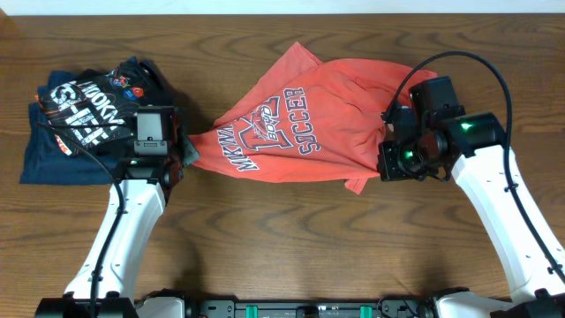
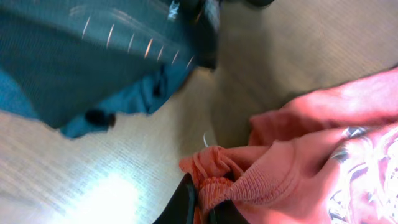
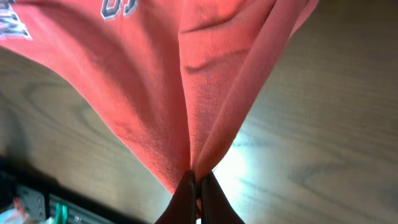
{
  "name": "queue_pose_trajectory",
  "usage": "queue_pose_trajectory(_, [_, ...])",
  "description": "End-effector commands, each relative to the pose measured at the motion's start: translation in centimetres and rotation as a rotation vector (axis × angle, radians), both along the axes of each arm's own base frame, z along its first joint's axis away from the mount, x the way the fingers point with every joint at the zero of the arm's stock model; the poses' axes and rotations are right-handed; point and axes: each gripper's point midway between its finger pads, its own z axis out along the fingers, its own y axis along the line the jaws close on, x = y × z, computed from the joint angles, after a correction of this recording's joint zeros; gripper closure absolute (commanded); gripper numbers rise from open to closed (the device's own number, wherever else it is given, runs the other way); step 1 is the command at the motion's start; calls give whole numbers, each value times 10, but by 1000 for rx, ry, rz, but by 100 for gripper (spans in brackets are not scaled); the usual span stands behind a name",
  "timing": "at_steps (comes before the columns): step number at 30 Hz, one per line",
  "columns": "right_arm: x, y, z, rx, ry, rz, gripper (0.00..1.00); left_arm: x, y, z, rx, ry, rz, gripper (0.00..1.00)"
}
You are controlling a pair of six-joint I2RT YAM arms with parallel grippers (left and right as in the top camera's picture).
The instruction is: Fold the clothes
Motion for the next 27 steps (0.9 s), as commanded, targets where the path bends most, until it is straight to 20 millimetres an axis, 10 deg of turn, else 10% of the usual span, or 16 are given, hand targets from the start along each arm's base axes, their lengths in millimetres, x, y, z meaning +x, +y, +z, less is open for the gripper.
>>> queue_pose_trajectory(1, [8,-2,33,14,-86,3,99,16,4,15,24,-72,4,94])
queue_pose_trajectory(7, [24,-35,80,-82,-234,-86,98,50,4,47,21,-264,6,94])
queue_pose_trajectory(14, [33,-44,67,-103,-199,-115,98,71,3,71,18,-394,7,87])
queue_pose_trajectory(19, [44,-42,44,-116,-133,-108,98,54,3,38,19,-249,5,39])
queue_pose_trajectory(27, [65,-41,4,-140,-49,-104,99,-6,-37,-34,-185,136,-119,34])
